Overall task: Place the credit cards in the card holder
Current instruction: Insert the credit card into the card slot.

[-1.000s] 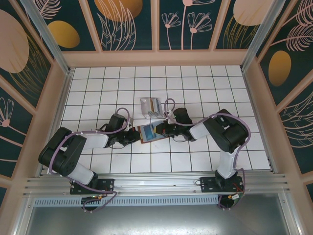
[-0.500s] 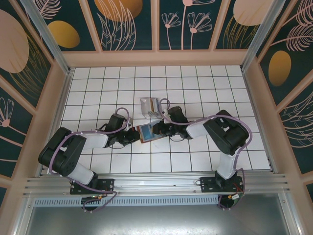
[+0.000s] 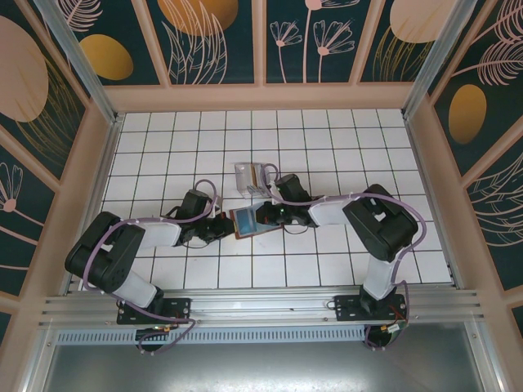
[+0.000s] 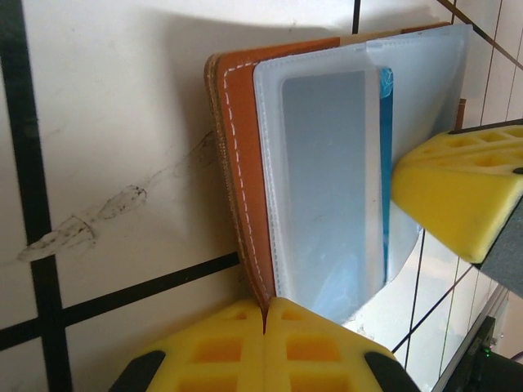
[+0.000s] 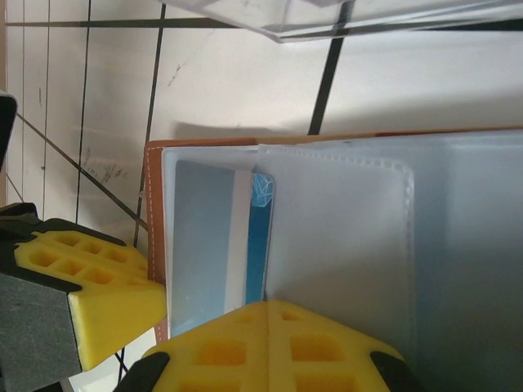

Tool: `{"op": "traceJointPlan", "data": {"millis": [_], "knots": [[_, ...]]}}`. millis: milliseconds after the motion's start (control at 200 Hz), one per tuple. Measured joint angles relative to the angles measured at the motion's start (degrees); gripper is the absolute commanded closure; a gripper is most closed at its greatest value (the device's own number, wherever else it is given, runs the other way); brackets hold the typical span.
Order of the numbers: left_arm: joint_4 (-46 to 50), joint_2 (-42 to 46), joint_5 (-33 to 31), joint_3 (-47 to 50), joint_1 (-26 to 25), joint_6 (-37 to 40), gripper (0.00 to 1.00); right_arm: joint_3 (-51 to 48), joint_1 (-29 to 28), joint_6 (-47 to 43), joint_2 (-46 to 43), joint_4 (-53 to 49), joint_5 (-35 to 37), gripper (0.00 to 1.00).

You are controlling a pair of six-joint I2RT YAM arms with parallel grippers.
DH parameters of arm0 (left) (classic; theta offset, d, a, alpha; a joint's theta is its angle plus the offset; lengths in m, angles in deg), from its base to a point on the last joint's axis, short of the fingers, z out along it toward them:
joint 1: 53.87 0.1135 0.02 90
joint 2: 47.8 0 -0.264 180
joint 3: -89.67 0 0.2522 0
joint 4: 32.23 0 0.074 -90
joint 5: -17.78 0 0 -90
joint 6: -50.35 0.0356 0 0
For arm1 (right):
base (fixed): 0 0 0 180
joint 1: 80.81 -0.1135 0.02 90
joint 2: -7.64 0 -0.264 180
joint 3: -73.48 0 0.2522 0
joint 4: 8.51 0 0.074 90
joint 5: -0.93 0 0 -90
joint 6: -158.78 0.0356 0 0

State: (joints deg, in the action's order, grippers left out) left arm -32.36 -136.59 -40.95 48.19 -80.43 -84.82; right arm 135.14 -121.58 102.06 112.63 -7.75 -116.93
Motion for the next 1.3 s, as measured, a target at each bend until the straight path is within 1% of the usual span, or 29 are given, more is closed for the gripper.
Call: {"op": "traceJointPlan", "data": {"millis": [450,616,761,911,991,1086,1196,1301], "knots": [[1.70,-0.37,-0.02,-0.79,0.42,1.09,1.00,3.56,-0.59,-1.55,2.34,-2.49,0.07,0.96],[2.36,-0.37,-0.02,-1.36,0.39,1.90,1.00,3.56,-1.07,-2.95,0.46,-5.11,2.56,0.89],[2.54,-0.22,0.20,-1.36,0.31,2.34,1.00,3.56,-2.12,-4.87,-5.81,-9.66,7.21,0.78],[3.26,1.07,0.17,-1.33,0.31,2.75,1.00,3.54,-2.32,-6.08,-11.58,-11.82,11.08,0.66],[3.65,1.20,0.17,-1.33,0.20,3.02,1.00,3.43,-2.36,-5.60,-12.22,-12.26,12.50,0.63],[3.69,1.20,0.20,-1.33,0.15,3.02,1.00,2.43,-2.36,-4.79,-12.22,-13.14,13.68,0.56],[3.72,1.20,0.20,-1.33,0.15,3.02,1.00,0.57,-2.36,-3.72,-12.22,-14.49,15.47,0.53],[3.69,1.18,0.20,-1.33,0.15,3.02,1.00,-0.96,-2.36,-2.71,-12.22,-15.08,16.83,0.53]]}}
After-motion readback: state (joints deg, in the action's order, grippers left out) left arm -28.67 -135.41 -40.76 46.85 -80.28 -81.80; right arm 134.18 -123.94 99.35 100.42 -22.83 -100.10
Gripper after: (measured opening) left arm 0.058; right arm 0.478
